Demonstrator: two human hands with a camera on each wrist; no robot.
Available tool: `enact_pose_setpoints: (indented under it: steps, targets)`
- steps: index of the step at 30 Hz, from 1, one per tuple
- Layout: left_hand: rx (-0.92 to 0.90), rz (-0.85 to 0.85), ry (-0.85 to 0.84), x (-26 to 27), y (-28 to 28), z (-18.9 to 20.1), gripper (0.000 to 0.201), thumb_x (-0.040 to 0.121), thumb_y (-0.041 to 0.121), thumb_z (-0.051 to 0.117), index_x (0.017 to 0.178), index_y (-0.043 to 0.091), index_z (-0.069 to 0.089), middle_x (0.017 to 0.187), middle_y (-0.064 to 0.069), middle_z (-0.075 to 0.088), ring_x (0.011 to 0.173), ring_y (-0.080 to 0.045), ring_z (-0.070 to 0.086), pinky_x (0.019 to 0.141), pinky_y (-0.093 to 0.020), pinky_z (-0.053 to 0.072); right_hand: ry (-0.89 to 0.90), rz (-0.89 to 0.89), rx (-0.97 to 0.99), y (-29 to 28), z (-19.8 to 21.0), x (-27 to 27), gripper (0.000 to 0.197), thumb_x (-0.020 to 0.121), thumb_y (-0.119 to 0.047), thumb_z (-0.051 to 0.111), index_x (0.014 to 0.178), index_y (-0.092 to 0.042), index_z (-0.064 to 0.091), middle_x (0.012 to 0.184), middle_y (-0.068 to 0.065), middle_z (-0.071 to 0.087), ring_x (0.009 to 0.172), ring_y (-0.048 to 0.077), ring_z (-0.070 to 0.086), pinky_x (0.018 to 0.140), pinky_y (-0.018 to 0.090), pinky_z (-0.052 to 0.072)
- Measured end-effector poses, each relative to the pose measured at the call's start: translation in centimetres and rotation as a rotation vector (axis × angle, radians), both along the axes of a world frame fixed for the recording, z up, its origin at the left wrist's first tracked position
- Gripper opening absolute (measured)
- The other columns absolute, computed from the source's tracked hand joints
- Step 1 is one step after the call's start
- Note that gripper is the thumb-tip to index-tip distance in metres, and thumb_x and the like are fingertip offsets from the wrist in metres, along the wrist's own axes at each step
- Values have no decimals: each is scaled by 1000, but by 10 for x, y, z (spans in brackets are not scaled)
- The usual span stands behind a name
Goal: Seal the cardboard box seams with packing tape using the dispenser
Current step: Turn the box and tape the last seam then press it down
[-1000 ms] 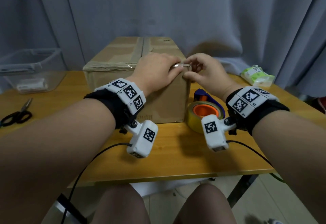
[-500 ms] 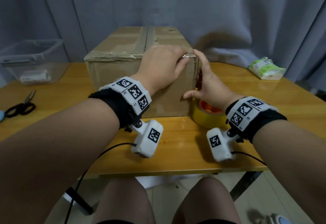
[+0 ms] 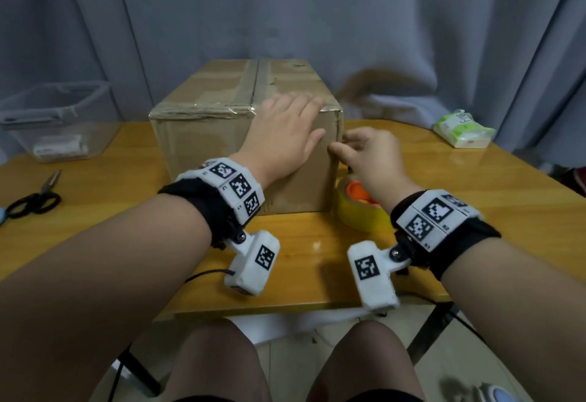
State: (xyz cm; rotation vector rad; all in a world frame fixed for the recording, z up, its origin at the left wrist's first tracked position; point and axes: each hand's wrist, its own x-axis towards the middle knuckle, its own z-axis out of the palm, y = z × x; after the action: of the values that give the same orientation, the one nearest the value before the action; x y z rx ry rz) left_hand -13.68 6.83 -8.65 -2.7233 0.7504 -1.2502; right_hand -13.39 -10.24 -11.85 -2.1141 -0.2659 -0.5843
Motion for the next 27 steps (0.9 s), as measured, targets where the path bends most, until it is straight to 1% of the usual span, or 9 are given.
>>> enact_pose_setpoints:
  steps: [3, 6, 8, 12, 13, 16, 19, 22, 27]
  targets:
    - [-12, -14, 51, -2, 0, 4, 48, 89, 38, 46, 129, 11, 51, 125, -8, 58, 115, -30, 53, 95, -39, 33, 178, -45, -80, 3, -20, -5, 29, 82, -38, 70, 93, -11, 74, 84, 8, 72, 80, 25, 65, 74, 36, 52]
    - [-20, 0, 100, -6, -2, 6, 45, 91, 35, 46, 130, 13, 50, 128, -7, 57, 118, -29, 51, 97, -41, 33, 218, -23, -341, 4, -17, -11, 34, 83, -37, 69, 101, -8, 71, 95, 9, 71, 92, 26, 63, 70, 27, 42]
    - [-36, -5, 97, -7, -3, 9, 40, 92, 31, 45, 127, 13, 54, 124, -7, 60, 114, -29, 54, 94, -40, 36, 244, -10, -470, 6, -8, -13, 30, 83, -33, 70, 98, -7, 69, 90, 7, 68, 92, 26, 63, 68, 24, 37]
    - [-56, -15, 121, -7, -4, 20, 33, 95, 25, 40, 120, 17, 60, 114, -6, 66, 104, -30, 60, 84, -38, 41, 71, -36, -456, 6, 29, -13, 32, 84, -33, 69, 100, -5, 68, 85, 5, 62, 83, 22, 58, 57, 19, 32]
    - [-61, -6, 132, -7, -4, 22, 32, 96, 24, 39, 119, 18, 61, 113, -7, 67, 104, -31, 60, 84, -39, 41, -40, -55, -428, 6, 42, -10, 35, 87, -34, 65, 103, -3, 66, 92, 12, 66, 90, 27, 60, 60, 22, 32]
    - [-67, 40, 160, -8, -6, 26, 30, 98, 25, 36, 112, 16, 60, 107, -10, 67, 99, -34, 59, 83, -41, 39, -142, 25, -440, 15, 69, 1, 40, 98, -27, 46, 125, 1, 54, 119, 23, 62, 116, 35, 55, 93, 31, 35]
    - [-43, 59, 190, -6, -7, 32, 30, 99, 28, 35, 112, 14, 58, 109, -12, 66, 100, -35, 59, 83, -41, 39, -97, 160, -523, 24, 60, 7, 48, 100, -31, 29, 122, 2, 56, 124, 22, 59, 121, 34, 53, 101, 39, 39]
    - [-40, 21, 220, -4, 11, 32, 36, 98, 41, 37, 117, 18, 57, 115, -7, 65, 104, -31, 60, 84, -39, 42, -89, 151, -415, 19, 51, 6, 41, 100, -26, 41, 135, -6, 52, 142, 13, 48, 136, 23, 40, 115, 30, 25]
    - [-173, 58, 251, -16, 71, 32, 48, 93, 51, 43, 125, 19, 59, 129, -4, 61, 120, -23, 55, 95, -38, 44, -104, 126, -324, 17, 50, -1, 39, 98, -23, 50, 134, -9, 53, 143, 8, 47, 136, 17, 40, 111, 18, 20]
